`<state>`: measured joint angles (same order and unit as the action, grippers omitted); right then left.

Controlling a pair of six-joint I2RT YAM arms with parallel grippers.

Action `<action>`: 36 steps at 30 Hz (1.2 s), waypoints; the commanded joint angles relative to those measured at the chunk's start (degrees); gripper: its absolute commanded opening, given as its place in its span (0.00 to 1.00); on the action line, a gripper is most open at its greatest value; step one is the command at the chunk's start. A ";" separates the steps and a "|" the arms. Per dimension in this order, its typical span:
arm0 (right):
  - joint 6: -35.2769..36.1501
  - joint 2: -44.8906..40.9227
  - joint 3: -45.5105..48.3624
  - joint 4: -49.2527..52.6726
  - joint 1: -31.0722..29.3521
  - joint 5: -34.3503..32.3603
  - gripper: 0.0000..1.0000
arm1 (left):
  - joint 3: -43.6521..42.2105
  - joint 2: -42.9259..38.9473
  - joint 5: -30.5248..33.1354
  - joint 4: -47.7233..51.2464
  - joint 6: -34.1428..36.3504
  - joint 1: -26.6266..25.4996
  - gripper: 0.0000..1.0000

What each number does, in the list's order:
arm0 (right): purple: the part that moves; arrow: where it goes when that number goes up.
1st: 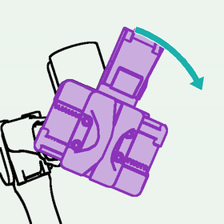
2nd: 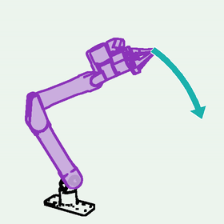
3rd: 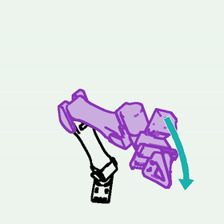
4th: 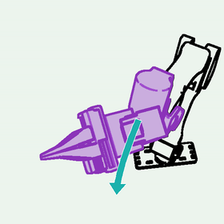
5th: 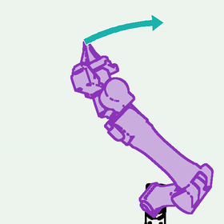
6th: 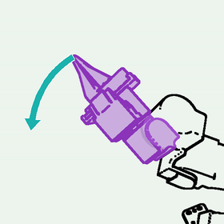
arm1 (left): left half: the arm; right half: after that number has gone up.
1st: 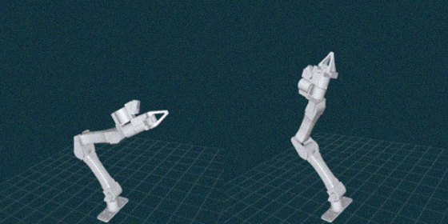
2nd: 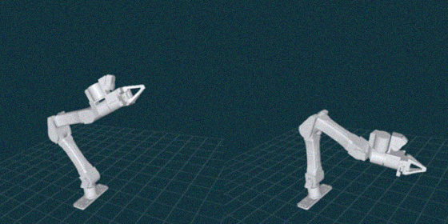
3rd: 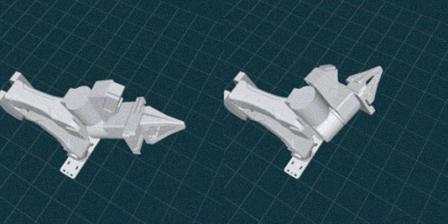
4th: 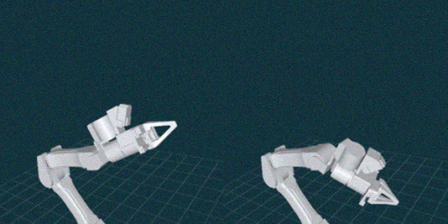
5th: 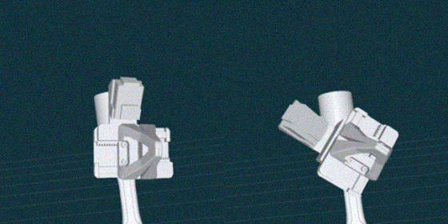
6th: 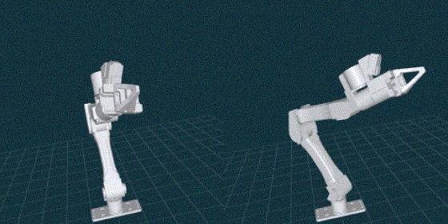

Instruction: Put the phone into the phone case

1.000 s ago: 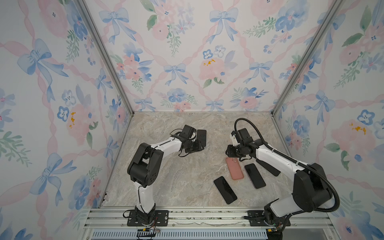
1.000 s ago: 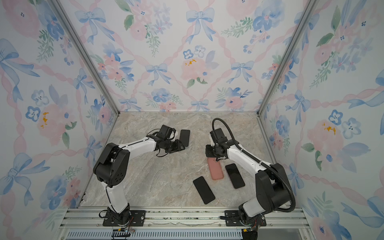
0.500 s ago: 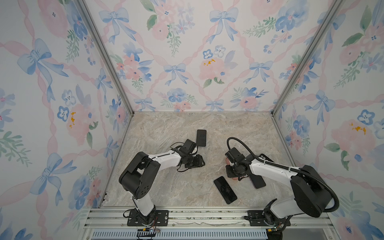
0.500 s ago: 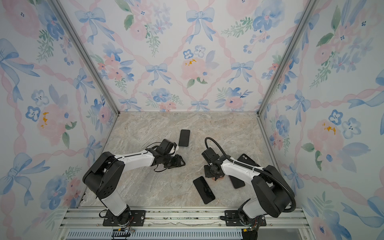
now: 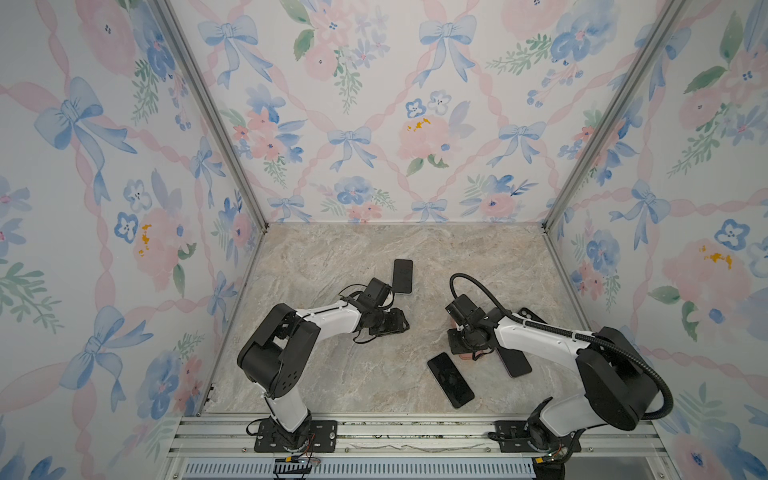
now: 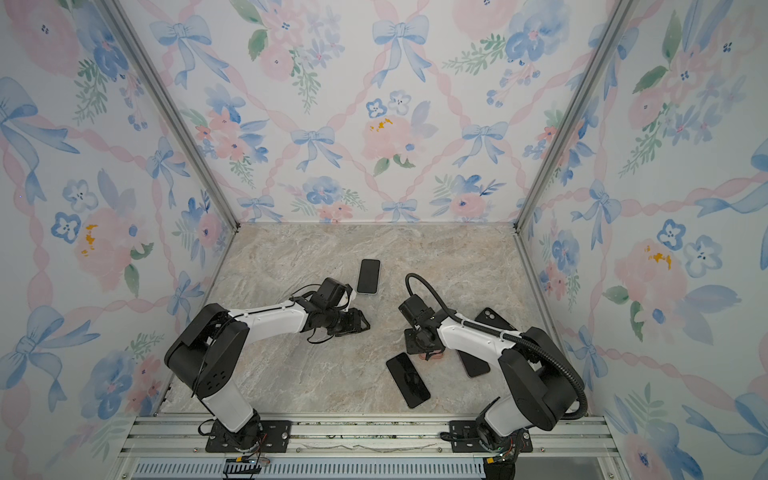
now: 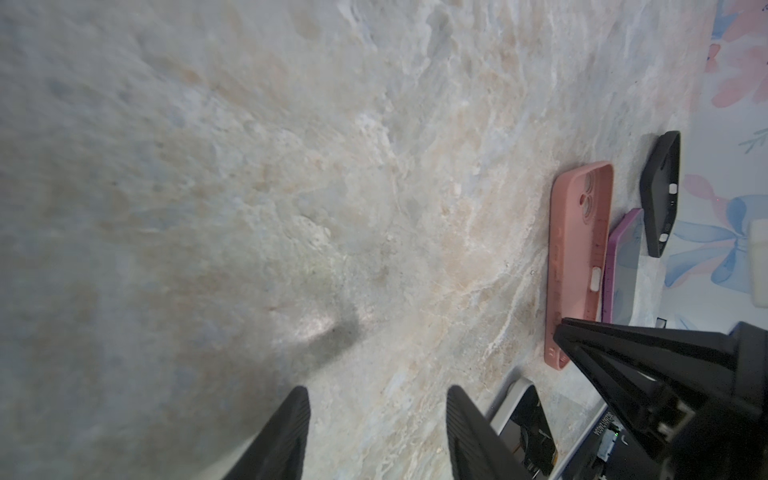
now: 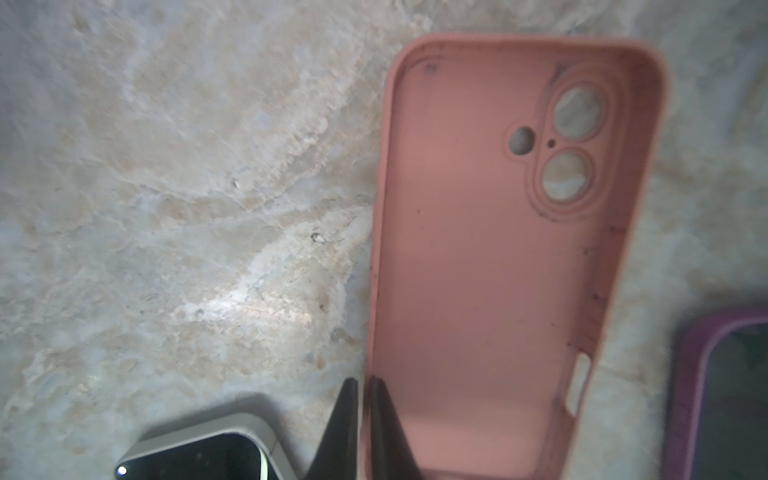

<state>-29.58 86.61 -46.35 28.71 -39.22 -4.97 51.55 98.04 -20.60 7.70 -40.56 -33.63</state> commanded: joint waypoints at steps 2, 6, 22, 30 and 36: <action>-0.26 0.83 -3.04 0.82 -1.61 -1.66 0.09 | 0.75 0.24 -1.00 -0.17 0.94 1.74 0.54; -0.04 1.84 -6.09 1.94 -2.49 -2.82 0.06 | 0.31 -0.08 -1.46 -0.14 1.17 3.36 0.54; -2.07 14.44 -20.85 -0.64 -11.77 2.30 0.04 | -5.91 -4.81 -2.49 -0.21 1.35 9.55 0.54; -3.82 19.69 -23.76 -3.62 -15.04 6.41 0.04 | -8.64 -8.25 -2.95 -0.34 1.44 12.17 0.54; -2.63 16.62 -22.10 0.30 -14.80 0.54 0.15 | -8.92 -8.72 -3.74 -1.08 1.27 11.86 0.54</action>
<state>-32.62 105.54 -68.66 26.02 -54.11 -1.15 43.33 90.32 -23.07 7.14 -40.51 -21.61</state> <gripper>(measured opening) 0.137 0.538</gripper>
